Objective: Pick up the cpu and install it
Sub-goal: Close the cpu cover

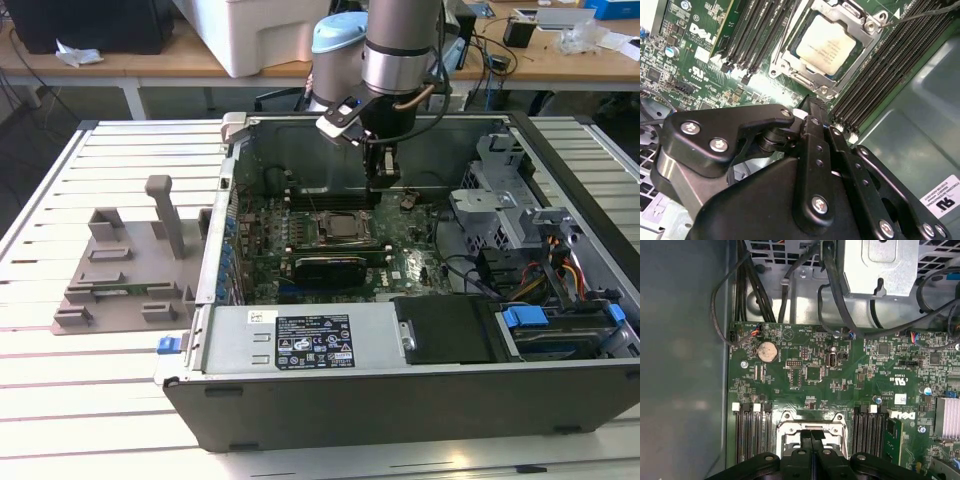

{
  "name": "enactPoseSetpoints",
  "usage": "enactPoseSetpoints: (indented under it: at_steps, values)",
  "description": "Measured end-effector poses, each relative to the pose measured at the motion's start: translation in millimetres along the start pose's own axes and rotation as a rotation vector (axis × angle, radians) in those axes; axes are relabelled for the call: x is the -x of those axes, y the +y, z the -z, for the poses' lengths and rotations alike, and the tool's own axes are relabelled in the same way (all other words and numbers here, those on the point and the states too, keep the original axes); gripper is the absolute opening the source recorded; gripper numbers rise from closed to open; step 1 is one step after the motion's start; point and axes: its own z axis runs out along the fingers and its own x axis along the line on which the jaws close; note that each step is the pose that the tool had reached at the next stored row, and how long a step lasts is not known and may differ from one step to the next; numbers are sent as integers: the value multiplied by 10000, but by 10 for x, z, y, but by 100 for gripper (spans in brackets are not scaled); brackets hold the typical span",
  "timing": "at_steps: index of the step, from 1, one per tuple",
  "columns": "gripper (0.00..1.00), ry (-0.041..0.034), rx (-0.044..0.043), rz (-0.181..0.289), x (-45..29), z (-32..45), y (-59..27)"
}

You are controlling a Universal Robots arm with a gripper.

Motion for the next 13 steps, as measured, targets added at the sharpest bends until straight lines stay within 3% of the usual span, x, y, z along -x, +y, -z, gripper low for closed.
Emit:
enactPoseSetpoints:
  at_steps: [13]
  values:
    - [11,-1,0,-1,-5,-13,-167]
